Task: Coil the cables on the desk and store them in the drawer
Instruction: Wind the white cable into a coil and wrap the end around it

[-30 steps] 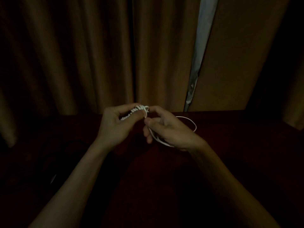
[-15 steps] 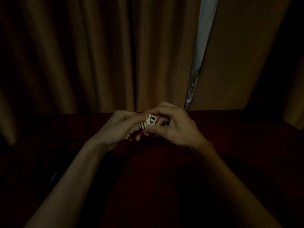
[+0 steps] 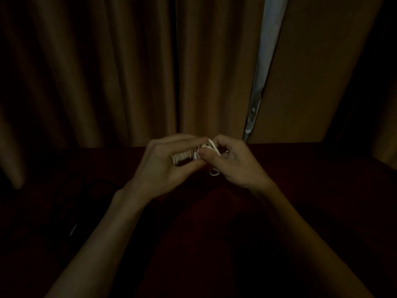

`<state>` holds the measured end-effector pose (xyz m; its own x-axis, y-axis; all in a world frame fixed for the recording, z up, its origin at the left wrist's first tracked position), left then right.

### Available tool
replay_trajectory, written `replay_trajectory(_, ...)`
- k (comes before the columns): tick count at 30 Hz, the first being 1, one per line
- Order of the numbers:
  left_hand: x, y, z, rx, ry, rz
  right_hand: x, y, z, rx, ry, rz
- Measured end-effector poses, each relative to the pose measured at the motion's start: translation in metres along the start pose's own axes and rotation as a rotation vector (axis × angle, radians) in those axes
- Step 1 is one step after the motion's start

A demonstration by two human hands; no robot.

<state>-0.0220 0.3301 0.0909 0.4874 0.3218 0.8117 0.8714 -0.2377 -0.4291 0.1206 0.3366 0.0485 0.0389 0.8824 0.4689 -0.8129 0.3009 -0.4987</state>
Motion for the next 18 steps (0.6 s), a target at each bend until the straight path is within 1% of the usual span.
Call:
replay_trajectory(2, -0.001, -0.001, -0.002, 0.001, 0.037, -0.069, 0.001, -0.003, 0.002, -0.013, -0.005, -0.055)
replay_trajectory(4, -0.003, -0.006, -0.001, 0.039, 0.043, -0.137, 0.002, -0.002, 0.005, -0.068, -0.006, -0.075)
replay_trajectory(8, -0.009, -0.011, 0.007, 0.219, 0.077, -0.173, 0.005, 0.005, 0.01, -0.172, -0.005, -0.009)
replay_trajectory(12, -0.014, -0.018, 0.019, 0.319, 0.044, -0.213, 0.004, 0.011, 0.012, -0.117, 0.013, -0.028)
replay_trajectory(15, -0.013, -0.023, 0.018, 0.283, 0.02, -0.278, 0.001, 0.016, 0.025, -0.226, -0.088, -0.049)
replay_trajectory(18, -0.013, -0.026, 0.021, 0.146, -0.067, -0.324, 0.003, 0.01, 0.023, -0.203, -0.079, -0.055)
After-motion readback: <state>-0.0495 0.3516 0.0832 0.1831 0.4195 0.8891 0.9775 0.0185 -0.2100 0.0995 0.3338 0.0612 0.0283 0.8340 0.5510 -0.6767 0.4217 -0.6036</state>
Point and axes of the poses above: each hand's wrist, its own x-axis towards the middle knuckle, its own y-axis out of the palm, z = x × y, the point moved 10 cm from there along x, towards the middle knuckle, and after that the axes turned 13 degrees about -x, right-handed, at the moved point
